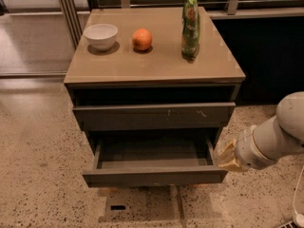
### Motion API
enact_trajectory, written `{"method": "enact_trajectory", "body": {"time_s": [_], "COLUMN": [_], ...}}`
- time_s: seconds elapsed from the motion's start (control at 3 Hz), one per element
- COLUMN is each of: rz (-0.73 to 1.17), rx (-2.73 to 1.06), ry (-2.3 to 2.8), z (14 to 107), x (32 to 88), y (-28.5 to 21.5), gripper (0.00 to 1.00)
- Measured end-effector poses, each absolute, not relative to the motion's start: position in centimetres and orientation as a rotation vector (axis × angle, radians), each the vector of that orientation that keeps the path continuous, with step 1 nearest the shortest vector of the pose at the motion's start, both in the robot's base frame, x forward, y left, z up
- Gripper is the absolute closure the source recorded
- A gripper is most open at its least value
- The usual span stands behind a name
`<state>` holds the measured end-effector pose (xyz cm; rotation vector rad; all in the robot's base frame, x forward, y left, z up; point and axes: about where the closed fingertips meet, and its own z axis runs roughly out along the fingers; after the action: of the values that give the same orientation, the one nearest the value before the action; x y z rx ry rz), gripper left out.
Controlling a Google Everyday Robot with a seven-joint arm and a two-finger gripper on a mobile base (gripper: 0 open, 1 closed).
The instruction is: Close middle drawer
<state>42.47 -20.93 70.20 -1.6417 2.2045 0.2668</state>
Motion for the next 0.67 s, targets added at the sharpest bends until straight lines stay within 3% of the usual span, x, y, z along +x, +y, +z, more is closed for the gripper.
{"method": "enact_trajectory", "body": {"time_s": [0.67], "rz": [0.499], "rx": [-1.712], "ry": [2.129], "z": [52.7], "x": [40.3], "y": [-20.9], "gripper": [1.0]}}
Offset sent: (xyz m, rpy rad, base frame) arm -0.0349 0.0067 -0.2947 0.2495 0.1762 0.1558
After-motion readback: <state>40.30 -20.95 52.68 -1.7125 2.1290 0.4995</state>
